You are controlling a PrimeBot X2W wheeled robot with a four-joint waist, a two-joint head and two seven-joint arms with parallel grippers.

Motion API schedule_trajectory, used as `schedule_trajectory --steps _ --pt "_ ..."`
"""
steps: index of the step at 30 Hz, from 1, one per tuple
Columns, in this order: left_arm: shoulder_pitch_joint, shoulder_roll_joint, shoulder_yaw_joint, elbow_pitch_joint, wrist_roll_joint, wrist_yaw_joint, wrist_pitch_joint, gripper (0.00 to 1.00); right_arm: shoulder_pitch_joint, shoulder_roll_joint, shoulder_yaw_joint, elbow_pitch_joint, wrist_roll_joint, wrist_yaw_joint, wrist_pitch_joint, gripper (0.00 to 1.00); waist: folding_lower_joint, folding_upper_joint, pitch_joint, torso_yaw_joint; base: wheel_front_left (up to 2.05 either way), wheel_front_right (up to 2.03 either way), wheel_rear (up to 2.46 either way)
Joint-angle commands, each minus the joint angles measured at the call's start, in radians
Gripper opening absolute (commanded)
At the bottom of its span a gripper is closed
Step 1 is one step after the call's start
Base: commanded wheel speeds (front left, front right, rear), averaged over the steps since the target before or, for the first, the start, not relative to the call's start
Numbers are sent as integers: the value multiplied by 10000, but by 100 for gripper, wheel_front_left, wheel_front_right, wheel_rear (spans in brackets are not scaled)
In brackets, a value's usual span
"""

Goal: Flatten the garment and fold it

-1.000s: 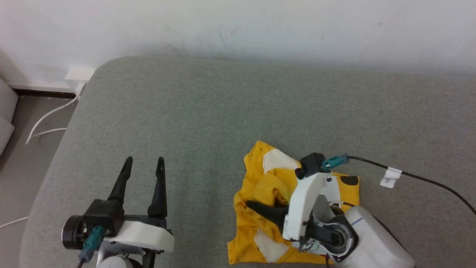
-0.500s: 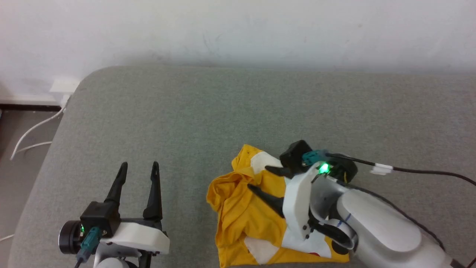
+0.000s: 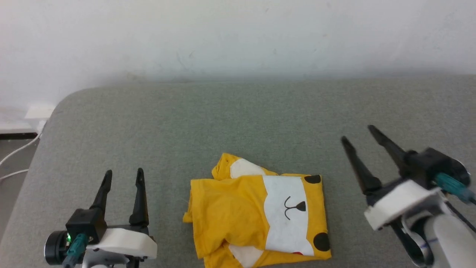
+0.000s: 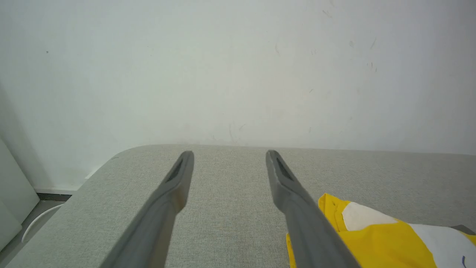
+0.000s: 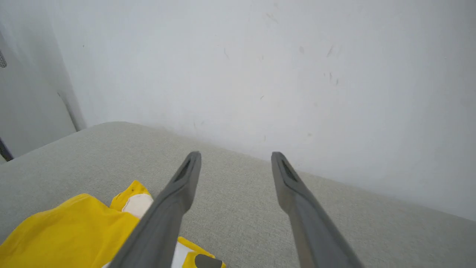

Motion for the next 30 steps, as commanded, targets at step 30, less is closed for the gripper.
schedule_trajectory --steps 30 --pt "-205 74 189 95 -316 158 -105 100 1275 2505 -5681 2437 6249 -11 8514 100 1 0 421 56 0 0 0"
